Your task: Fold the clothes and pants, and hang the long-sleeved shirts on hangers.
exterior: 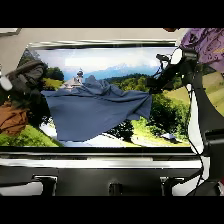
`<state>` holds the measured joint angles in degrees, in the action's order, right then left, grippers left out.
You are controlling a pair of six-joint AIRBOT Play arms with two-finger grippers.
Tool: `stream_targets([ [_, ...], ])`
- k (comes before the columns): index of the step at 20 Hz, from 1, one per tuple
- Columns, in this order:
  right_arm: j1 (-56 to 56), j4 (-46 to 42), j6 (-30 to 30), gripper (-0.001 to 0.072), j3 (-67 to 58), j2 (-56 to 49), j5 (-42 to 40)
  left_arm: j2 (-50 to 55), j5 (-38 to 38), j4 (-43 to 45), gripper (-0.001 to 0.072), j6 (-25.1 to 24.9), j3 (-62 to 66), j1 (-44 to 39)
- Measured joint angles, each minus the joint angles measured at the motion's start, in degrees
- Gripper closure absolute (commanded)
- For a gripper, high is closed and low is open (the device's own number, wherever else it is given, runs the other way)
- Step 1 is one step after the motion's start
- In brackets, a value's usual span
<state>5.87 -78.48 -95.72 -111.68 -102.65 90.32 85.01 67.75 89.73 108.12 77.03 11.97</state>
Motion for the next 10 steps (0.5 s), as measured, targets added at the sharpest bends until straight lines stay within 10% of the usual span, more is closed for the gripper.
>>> stream_targets([
  [10,0.0,0.0,-0.2,0.0689,0.0,0.0,0.5,-29.4,-2.5,-22.1,0.017,-4.0,-44.6,1.7],
])
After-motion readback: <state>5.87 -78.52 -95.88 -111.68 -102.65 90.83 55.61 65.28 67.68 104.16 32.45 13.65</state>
